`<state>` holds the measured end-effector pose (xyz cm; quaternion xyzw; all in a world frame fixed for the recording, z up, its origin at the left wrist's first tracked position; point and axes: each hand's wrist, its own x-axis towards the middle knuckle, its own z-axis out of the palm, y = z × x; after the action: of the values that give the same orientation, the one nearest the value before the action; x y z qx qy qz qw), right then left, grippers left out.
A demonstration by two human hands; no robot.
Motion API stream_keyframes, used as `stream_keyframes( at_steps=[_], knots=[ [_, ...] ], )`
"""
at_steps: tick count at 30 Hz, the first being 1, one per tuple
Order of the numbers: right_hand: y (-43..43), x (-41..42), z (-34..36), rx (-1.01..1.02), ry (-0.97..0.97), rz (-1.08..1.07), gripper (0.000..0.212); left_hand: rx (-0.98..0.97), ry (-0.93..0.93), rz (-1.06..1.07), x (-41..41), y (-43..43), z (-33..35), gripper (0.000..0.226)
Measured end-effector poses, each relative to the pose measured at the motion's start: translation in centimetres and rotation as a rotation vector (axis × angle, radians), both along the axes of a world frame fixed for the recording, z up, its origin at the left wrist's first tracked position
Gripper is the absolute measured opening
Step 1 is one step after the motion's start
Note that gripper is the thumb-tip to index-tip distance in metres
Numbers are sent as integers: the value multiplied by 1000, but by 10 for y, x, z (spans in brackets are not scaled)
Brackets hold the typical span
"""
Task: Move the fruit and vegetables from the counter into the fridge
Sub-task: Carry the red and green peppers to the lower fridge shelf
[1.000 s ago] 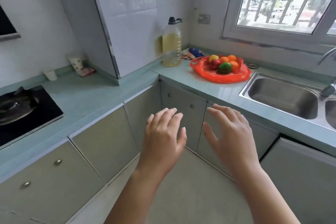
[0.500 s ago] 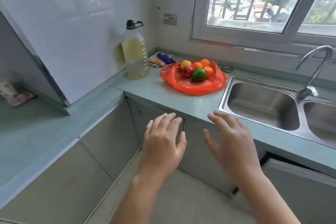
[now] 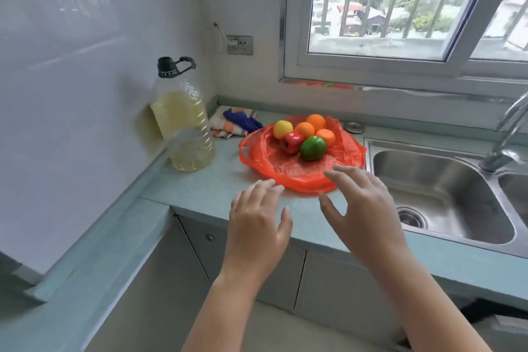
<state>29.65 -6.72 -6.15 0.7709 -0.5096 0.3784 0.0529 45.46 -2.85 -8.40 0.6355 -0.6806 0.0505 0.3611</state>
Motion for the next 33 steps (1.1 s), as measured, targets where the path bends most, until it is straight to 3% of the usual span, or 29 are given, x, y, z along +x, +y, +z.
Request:
stream_keyframes(
  at_steps=[19,33],
  knots=[
    [-232,0,-60,222,38,-123,36,225,100,-147,20,-254,-69,43],
    [-329,14,-120,496,64,-181,40,400,223,-132,42,-353,-111,45]
  ],
)
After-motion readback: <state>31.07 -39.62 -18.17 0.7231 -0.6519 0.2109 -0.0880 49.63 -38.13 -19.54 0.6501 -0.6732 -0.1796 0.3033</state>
